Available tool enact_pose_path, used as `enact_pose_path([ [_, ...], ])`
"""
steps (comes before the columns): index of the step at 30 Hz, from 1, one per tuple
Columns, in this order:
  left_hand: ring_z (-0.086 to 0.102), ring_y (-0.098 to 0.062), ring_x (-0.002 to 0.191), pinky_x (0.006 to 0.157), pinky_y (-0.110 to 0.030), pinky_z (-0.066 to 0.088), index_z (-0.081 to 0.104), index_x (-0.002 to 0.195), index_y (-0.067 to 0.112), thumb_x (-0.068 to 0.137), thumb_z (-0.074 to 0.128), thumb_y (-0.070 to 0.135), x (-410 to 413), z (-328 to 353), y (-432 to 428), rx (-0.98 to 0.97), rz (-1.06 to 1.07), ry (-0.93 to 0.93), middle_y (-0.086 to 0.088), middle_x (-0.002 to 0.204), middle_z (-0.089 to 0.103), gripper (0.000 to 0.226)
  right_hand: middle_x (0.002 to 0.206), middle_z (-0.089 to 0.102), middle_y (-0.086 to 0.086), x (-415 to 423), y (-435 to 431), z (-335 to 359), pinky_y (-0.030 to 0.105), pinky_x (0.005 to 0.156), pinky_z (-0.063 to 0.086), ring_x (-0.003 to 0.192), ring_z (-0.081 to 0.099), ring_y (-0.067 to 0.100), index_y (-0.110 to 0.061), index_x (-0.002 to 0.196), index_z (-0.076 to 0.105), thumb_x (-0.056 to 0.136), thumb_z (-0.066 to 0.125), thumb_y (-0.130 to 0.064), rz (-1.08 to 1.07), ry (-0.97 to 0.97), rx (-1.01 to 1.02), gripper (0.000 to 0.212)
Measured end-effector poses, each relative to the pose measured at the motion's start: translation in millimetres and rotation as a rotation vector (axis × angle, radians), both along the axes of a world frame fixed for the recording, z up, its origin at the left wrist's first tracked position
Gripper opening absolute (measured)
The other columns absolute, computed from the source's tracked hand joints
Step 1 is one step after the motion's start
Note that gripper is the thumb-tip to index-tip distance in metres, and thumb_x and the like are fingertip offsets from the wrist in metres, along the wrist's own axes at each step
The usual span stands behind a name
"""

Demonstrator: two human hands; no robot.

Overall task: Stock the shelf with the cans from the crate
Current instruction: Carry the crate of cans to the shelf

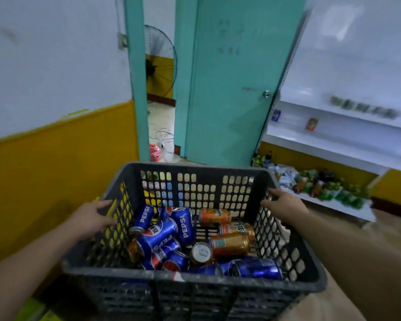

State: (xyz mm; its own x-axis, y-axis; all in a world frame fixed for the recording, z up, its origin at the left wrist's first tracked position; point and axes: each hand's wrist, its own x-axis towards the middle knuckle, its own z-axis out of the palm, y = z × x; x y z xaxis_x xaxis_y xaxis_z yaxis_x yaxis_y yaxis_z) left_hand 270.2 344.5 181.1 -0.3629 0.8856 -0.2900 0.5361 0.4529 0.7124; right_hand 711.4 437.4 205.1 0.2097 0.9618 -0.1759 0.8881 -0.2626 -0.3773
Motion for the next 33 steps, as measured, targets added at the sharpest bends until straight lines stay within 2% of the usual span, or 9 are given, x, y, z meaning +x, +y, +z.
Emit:
enact_pose_path([
  [4, 0.051, -0.018, 0.047, 0.042, -0.026, 0.040, 0.044, 0.142, 0.022, 0.080, 0.074, 0.007, 43, -6, 76, 0.002, -0.129, -0.003, -0.022, 0.102, 0.066, 0.070, 0.112, 0.065, 0.006, 48, 16, 1, 0.029, 0.058, 0.053, 0.072, 0.064, 0.015, -0.035, 0.146, 0.037, 0.088, 0.058, -0.052, -0.133, -0.028, -0.024, 0.064],
  [9, 0.052, -0.023, 0.049, 0.037, -0.023, 0.040, 0.047, 0.141, 0.023, 0.078, 0.076, 0.011, 80, -18, 183, 0.022, -0.316, 0.020, -0.005, 0.071, 0.062, 0.071, 0.119, 0.061, 0.008, 88, 43, -5, 0.024, 0.051, 0.049, 0.067, 0.062, 0.012, -0.034, 0.147, 0.035, 0.089, 0.059, -0.051, -0.321, -0.032, -0.039, 0.065],
  [12, 0.056, -0.024, 0.050, 0.048, -0.028, 0.045, 0.046, 0.141, 0.024, 0.076, 0.076, 0.011, 109, -16, 247, 0.026, -0.436, 0.007, -0.013, 0.074, 0.066, 0.073, 0.110, 0.060, 0.007, 109, 57, -5, 0.027, 0.053, 0.053, 0.071, 0.063, 0.014, -0.034, 0.147, 0.034, 0.089, 0.060, -0.048, -0.450, 0.002, -0.020, 0.065],
  [16, 0.052, -0.025, 0.045, 0.045, -0.030, 0.045, 0.047, 0.141, 0.023, 0.076, 0.076, 0.010, 159, -10, 312, 0.054, -0.561, 0.019, -0.018, 0.071, 0.065, 0.072, 0.089, 0.062, 0.006, 143, 66, 0, 0.023, 0.044, 0.045, 0.063, 0.063, 0.015, -0.034, 0.146, 0.036, 0.090, 0.061, -0.045, -0.596, 0.055, -0.011, 0.063],
  [23, 0.045, -0.010, 0.056, 0.037, -0.011, 0.038, 0.045, 0.142, 0.017, 0.077, 0.076, 0.007, 281, -2, 406, 0.067, -0.754, 0.037, -0.004, 0.084, 0.059, 0.072, 0.087, 0.062, 0.007, 228, 90, 4, 0.033, 0.064, 0.059, 0.073, 0.066, 0.020, -0.033, 0.145, 0.037, 0.091, 0.062, -0.040, -0.763, 0.087, -0.035, 0.061],
  [26, 0.061, -0.025, 0.069, 0.047, -0.022, 0.044, 0.046, 0.141, 0.014, 0.076, 0.076, 0.005, 332, -6, 432, 0.048, -0.799, 0.042, -0.013, 0.103, 0.065, 0.072, 0.092, 0.060, 0.007, 271, 101, -5, 0.036, 0.070, 0.059, 0.078, 0.064, 0.021, -0.031, 0.145, 0.037, 0.090, 0.063, -0.041, -0.816, 0.112, -0.039, 0.061],
  [28, 0.058, -0.027, 0.059, 0.048, -0.029, 0.046, 0.046, 0.142, 0.017, 0.076, 0.076, 0.004, 364, -13, 446, 0.016, -0.803, 0.018, -0.018, 0.094, 0.067, 0.073, 0.092, 0.060, 0.006, 301, 110, -8, 0.036, 0.070, 0.060, 0.078, 0.064, 0.020, -0.031, 0.144, 0.039, 0.089, 0.063, -0.042, -0.834, 0.105, -0.040, 0.061],
  [31, 0.048, -0.023, 0.044, 0.034, -0.024, 0.041, 0.045, 0.142, 0.017, 0.078, 0.073, 0.000, 414, -17, 470, -0.003, -0.815, 0.009, -0.015, 0.071, 0.063, 0.071, 0.092, 0.058, 0.004, 343, 123, -8, 0.035, 0.070, 0.059, 0.079, 0.064, 0.019, -0.032, 0.143, 0.040, 0.088, 0.064, -0.042, -0.873, 0.103, -0.020, 0.062],
  [33, 0.057, -0.028, 0.057, 0.046, -0.028, 0.047, 0.045, 0.141, 0.015, 0.078, 0.073, 0.000, 449, -12, 487, 0.000, -0.849, 0.002, -0.021, 0.087, 0.067, 0.071, 0.096, 0.058, 0.004, 368, 131, -7, 0.036, 0.071, 0.059, 0.081, 0.064, 0.019, -0.034, 0.143, 0.039, 0.087, 0.065, -0.041, -0.900, 0.134, -0.017, 0.062],
])
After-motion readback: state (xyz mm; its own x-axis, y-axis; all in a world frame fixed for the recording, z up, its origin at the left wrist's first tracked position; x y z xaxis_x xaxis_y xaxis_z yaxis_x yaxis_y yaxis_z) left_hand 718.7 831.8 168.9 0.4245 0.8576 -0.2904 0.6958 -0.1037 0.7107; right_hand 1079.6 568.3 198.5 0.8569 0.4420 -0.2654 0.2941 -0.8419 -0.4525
